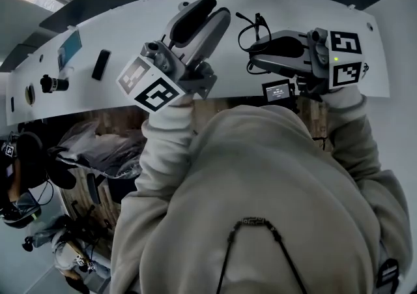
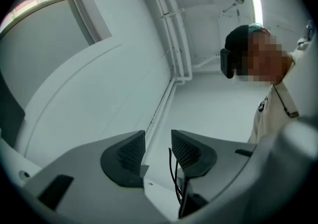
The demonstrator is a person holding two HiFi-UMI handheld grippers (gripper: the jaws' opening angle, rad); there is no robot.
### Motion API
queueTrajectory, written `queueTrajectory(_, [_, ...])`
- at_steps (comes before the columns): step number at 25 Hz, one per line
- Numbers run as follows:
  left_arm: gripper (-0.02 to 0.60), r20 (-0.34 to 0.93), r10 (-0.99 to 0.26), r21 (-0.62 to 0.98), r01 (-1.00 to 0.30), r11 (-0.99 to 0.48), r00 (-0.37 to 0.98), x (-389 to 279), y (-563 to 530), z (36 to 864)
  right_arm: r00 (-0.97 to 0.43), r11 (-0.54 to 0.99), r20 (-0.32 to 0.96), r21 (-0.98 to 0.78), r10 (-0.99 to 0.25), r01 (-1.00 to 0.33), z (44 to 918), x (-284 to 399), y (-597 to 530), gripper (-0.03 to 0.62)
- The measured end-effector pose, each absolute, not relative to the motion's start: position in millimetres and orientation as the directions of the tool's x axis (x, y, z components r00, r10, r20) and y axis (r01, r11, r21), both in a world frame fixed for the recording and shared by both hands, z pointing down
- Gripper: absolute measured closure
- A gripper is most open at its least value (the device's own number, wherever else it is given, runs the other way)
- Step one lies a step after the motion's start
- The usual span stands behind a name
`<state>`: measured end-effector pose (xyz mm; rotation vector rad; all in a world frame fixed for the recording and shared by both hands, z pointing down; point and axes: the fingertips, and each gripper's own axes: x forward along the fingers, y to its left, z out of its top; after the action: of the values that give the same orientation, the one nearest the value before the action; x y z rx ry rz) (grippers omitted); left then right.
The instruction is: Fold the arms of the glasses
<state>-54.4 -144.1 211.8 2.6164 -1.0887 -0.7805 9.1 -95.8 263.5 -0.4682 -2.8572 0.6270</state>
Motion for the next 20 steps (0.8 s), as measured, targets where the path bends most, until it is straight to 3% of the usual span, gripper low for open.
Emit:
queueTrajectory(3, [0.434,-0.38,-0.75,0.38,-0.648,-0.66,0.541,-79,-143,222,-0.933,0.891,0.194,-0.404,0.303,0.205,283,13,-118,0.536])
queueTrajectory(5, [0.527,-0.347,-0.767,0.354,-0.682,-0.64,0.54,-85,-140,229,-0.924,0.915,0.276,-0.373,0.266,0.152,300,17,-137,0.536])
queueTrajectory(8, [0.572,-0.292,-0.795,0.33,-0.724,-0.606,0.532,-86,-141,241,-0.894,0.939,0.387,-0.332,0.226,0.093,328,19,-165,0.536])
queueTrajectory(13, [0.577,-0.209,-0.82,0.327,-0.752,-0.573,0.534,-77,-148,263,-0.872,0.942,0.45,-0.334,0.192,0.035,373,9,-206,0.536])
queueTrajectory(20, [0.577,-0.131,-0.853,0.384,-0.767,-0.514,0.506,-72,-157,293,-0.695,0.971,0.697,-0.241,0.176,0.005,490,8,-247,0.536])
